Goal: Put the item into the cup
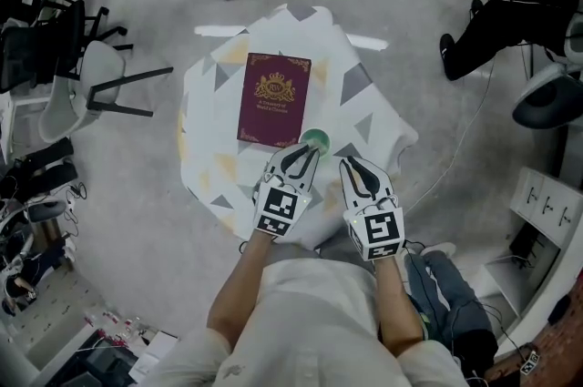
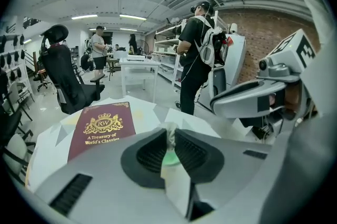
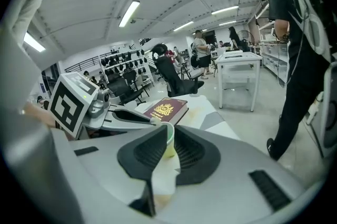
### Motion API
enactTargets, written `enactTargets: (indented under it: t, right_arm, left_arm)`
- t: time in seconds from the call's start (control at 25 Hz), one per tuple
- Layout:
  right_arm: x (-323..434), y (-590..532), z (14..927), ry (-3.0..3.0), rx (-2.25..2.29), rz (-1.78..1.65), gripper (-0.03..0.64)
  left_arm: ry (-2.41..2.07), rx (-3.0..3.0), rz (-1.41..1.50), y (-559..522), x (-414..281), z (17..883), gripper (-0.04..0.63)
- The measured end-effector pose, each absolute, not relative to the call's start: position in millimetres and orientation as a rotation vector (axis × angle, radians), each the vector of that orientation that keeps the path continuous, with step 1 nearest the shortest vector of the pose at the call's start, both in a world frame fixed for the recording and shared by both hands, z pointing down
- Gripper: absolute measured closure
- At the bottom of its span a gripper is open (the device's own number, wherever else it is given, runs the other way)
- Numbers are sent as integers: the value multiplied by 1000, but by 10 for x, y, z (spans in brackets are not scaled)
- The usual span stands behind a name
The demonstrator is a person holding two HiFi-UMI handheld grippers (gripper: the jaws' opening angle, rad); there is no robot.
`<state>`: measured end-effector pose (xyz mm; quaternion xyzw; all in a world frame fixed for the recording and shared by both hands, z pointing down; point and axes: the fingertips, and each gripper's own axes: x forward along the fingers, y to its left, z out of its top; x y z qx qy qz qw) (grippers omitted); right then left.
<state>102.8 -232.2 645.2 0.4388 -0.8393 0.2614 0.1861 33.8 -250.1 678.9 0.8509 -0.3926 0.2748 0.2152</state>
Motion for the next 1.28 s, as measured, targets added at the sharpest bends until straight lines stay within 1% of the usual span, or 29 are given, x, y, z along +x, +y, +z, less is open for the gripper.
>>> enactTargets:
  t: [0.68,1.28]
  right_arm:
    - [1044,-2327,6479,-2367,1233,745,569]
    - [1063,-2325,6482,-2368,1242,754,569]
  left_arm:
    - [-1043,2300,884,-2457,361,7030,537]
    - [-1033,2275,925,-2471,395,7099,534]
